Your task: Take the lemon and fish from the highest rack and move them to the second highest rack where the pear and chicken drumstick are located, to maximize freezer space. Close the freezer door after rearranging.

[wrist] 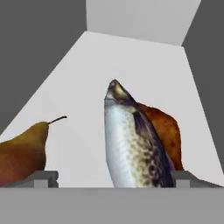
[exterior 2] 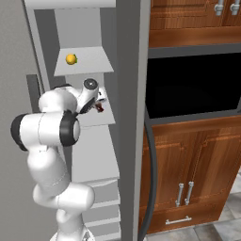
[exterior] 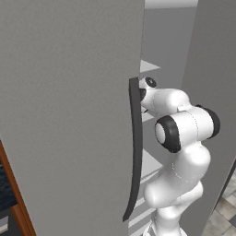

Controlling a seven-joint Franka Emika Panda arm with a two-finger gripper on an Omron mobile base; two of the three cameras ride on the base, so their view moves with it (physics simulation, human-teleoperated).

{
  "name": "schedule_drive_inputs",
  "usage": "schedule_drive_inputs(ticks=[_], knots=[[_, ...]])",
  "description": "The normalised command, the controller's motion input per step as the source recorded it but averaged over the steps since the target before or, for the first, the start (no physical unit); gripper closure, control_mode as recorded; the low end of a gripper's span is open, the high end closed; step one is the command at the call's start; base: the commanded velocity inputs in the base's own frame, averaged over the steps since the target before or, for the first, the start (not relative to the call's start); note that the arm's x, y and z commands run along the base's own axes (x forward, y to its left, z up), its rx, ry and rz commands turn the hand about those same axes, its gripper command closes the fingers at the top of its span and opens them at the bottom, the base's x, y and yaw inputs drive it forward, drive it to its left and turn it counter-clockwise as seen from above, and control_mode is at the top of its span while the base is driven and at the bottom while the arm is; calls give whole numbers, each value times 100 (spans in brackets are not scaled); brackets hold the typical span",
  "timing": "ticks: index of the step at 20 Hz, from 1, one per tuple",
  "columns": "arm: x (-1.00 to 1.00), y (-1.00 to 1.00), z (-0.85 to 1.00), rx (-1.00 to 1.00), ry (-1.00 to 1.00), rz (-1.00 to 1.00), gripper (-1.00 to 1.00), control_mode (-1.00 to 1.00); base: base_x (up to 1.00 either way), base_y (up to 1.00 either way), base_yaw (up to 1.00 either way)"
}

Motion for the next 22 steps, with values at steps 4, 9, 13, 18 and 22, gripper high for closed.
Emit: schedule_drive_inputs(ticks=[4, 9, 13, 18, 22], knots=[[-65, 2, 48, 0, -13, -1, -100, -100, 0, 0, 0], [-62, 0, 59, 0, -1, 0, -100, -100, 0, 0, 0], [-58, 0, 78, 1, 0, -2, -100, -100, 0, 0, 0], [-67, 0, 73, 1, 0, -2, -100, -100, 0, 0, 0], [-79, 0, 60, 0, 0, 0, -100, -100, 0, 0, 0]])
